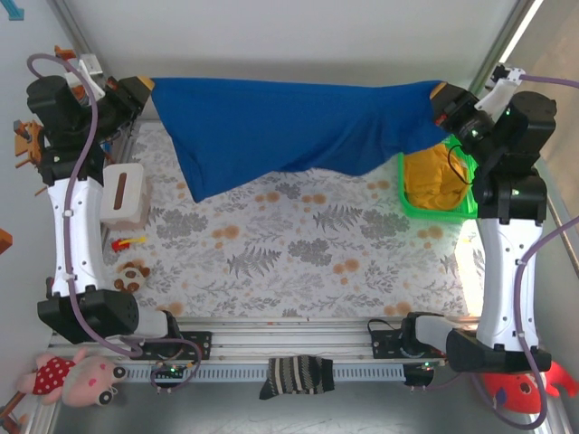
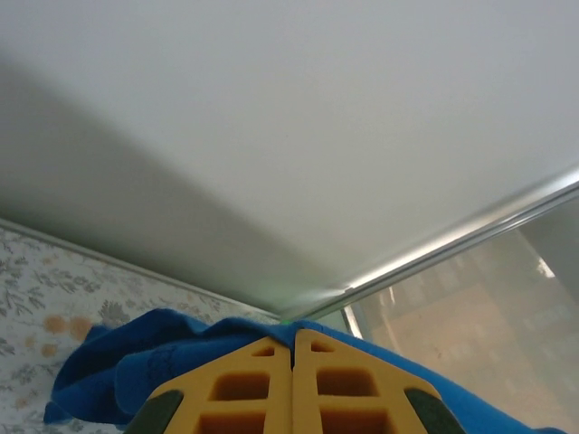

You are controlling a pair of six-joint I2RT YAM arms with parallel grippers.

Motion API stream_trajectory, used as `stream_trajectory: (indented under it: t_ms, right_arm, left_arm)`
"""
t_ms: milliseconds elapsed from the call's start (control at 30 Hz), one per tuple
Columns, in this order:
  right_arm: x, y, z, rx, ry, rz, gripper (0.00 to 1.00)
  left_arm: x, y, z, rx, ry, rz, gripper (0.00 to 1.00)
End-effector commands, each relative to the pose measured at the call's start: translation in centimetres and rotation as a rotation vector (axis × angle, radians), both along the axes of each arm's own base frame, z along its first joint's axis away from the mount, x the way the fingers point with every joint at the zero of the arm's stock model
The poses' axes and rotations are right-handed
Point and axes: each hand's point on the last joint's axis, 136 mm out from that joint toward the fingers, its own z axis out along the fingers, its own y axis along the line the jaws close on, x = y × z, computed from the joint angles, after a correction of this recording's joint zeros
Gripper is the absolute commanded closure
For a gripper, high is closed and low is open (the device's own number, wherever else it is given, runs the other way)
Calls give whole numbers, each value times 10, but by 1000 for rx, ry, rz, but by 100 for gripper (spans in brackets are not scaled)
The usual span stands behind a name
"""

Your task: Fold the inside-out t-shirt

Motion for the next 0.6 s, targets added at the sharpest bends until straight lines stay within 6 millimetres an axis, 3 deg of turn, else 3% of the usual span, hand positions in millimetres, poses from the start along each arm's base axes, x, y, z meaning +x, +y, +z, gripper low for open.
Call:
stream_trajectory:
  t_ms: [0, 67, 133, 333, 433, 567]
  right_arm:
    - [-21, -3, 33, 26, -93, -10, 100]
    - [-26, 0, 39, 41, -108, 9, 100]
    - [-30, 3, 41, 68, -119, 31, 100]
    - [-26, 9, 15, 109, -62, 66, 100]
    - [-25, 8, -18, 111, 5, 59, 100]
    - [-17, 8, -91, 121, 146, 48, 100]
  left_arm:
    - [-46, -9, 58, -35, -183, -28, 100]
    - [-59, -17, 57, -51, -182, -51, 100]
    - [-68, -26, 43, -32, -155, -72, 100]
    - [-66, -40, -29, -20, 0, -112, 100]
    - [-73, -57, -83, 5, 115, -140, 100]
    - [-87, -80, -164, 96, 280, -139, 100]
